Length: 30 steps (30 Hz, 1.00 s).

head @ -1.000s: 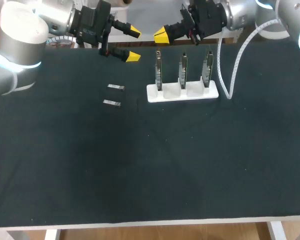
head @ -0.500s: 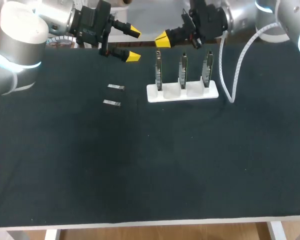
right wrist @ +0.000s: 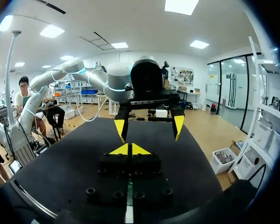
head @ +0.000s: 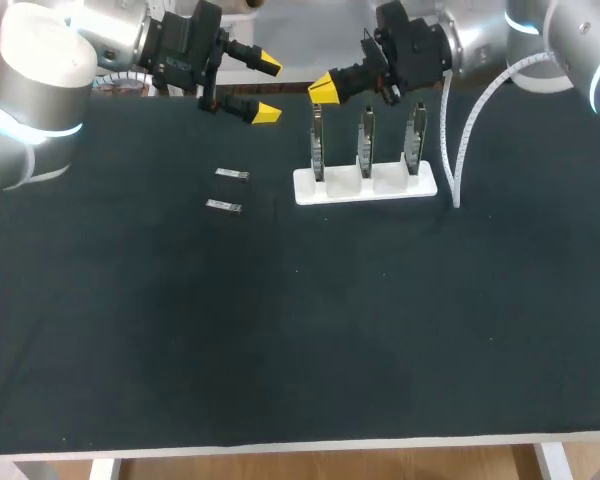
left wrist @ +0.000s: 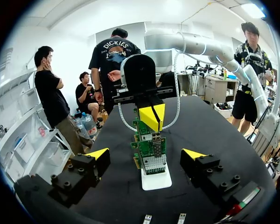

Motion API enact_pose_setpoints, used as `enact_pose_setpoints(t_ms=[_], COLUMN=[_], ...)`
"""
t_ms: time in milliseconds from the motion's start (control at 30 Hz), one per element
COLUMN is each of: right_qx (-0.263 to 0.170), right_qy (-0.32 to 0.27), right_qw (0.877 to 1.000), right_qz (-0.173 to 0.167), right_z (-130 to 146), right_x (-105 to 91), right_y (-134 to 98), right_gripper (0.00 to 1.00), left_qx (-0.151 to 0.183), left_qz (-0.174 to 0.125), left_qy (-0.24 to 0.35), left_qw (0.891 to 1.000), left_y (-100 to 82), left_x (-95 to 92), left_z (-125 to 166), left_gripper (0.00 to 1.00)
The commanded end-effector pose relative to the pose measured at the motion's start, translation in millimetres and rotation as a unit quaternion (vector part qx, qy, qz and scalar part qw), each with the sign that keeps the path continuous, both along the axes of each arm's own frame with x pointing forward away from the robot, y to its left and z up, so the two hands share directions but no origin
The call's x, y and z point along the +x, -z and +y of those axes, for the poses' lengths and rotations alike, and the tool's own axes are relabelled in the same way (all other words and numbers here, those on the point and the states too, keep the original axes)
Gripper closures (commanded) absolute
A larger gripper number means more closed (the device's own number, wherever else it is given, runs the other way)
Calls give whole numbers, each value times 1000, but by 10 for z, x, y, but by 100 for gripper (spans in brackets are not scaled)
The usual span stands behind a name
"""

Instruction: Pick up the optical module with the left hand, and insert it into the network port with the right hand.

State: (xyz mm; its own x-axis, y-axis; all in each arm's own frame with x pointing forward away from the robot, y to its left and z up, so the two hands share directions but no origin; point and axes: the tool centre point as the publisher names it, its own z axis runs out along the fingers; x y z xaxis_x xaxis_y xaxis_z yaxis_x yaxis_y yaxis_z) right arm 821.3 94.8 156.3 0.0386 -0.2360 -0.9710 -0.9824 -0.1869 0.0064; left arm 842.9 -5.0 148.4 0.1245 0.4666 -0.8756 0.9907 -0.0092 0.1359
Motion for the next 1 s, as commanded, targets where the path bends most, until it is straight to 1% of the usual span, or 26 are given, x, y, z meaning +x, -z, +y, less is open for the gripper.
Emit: enact_pose_setpoints(t_ms=[33,400,733,1000], right_qx=[2,1,3,0], right_qy=[-7,-7,-14,-11], right_qw=[1000,1000,1000,1000], right_qz=[3,9,0,5], right_z=[-18,-34,3,-9], right_x=[62,41,92,119], right_y=[18,73,17,69], right_gripper=[100,100,100,100], left_qx=[1,1,1,1], left_qz=[0,0,0,0], left_qy=[2,2,2,2], left_qw=[1000,1000,1000,1000], left_y=[0,0,0,0], left_x=[13,13,13,13], left_z=[-2,-2,-2,-2], left_gripper=[0,0,0,0])
